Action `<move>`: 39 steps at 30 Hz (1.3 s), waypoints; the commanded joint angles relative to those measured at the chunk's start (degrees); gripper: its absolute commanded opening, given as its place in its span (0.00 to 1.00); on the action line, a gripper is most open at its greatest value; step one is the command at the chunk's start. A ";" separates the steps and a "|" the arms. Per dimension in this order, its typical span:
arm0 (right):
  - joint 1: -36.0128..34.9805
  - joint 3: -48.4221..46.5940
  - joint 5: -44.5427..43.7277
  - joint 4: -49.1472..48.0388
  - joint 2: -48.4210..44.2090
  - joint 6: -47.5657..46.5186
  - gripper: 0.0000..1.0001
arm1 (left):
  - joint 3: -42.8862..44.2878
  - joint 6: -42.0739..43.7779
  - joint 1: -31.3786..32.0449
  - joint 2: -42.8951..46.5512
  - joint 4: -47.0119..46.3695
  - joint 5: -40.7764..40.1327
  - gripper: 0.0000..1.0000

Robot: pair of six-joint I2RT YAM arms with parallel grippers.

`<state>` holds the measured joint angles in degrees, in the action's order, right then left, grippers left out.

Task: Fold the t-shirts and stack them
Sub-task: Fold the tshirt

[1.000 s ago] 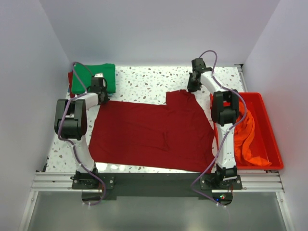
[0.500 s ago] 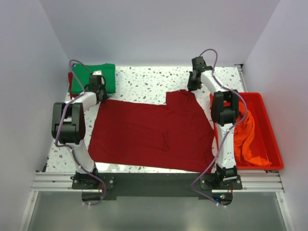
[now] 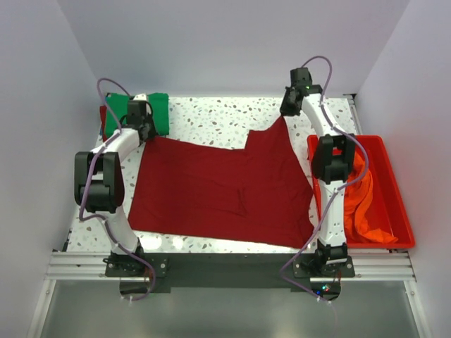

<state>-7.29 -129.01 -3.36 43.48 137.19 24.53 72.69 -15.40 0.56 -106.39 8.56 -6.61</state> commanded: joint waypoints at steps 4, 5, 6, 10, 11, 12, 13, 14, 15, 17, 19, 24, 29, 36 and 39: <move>0.96 -10.11 2.03 0.11 0.89 2.27 0.00 | 7.11 1.07 0.15 -3.12 1.11 0.81 0.00; 1.05 -10.38 2.30 0.11 0.89 2.27 0.00 | 7.38 1.07 0.06 -3.38 1.63 0.72 0.00; 1.22 -10.38 2.39 0.02 0.80 2.45 0.00 | 7.47 1.16 0.06 -3.39 1.81 0.81 0.00; 1.14 -4.78 3.27 -1.38 -2.61 2.45 0.00 | 5.19 0.63 0.06 -1.20 1.03 1.07 0.00; 1.14 -3.02 4.57 -1.91 -4.80 2.54 0.00 | 4.58 0.37 -0.03 -0.58 0.76 1.34 0.00; 1.14 0.83 5.11 -2.43 -6.30 2.62 0.00 | 2.92 -0.15 -0.03 0.12 0.50 1.43 0.00; 1.22 2.78 5.46 -3.40 -7.62 2.88 0.00 | 2.12 -0.33 -0.03 1.61 0.23 1.51 0.00; 1.22 4.80 6.33 -3.93 -10.51 2.89 0.00 | 1.33 -0.51 -0.12 2.32 0.06 1.51 0.00; 1.22 9.00 6.87 -4.54 -12.01 3.06 0.00 | -0.07 -0.68 -0.03 2.94 0.23 1.34 0.00; 1.22 13.06 7.92 -5.69 -15.00 3.24 0.00 | -1.05 -0.86 -0.12 4.34 1.80 0.20 0.00; 1.05 18.67 9.07 -6.30 -19.48 3.33 0.00 | -2.02 -1.04 -0.21 5.22 3.39 -0.59 0.00; 1.14 30.10 9.59 -7.01 -29.75 2.89 0.00 | -3.95 0.54 -0.21 6.11 6.47 -3.49 0.00; 1.05 37.77 9.33 -5.78 -37.68 2.45 0.00 | -5.18 1.60 -0.56 7.07 8.67 -8.84 0.00; 1.14 49.71 8.71 -3.06 -48.67 1.66 0.00 | -8.43 2.39 -0.56 10.06 9.99 -13.78 0.00; 1.05 54.37 8.98 -2.35 -53.40 2.09 0.00 | -9.14 2.30 -2.14 11.46 11.04 -15.09 0.00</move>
<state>-6.31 -78.17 5.39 39.88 89.23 26.83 64.20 -14.09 -0.01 -98.61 19.03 -17.43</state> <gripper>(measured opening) 0.062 0.023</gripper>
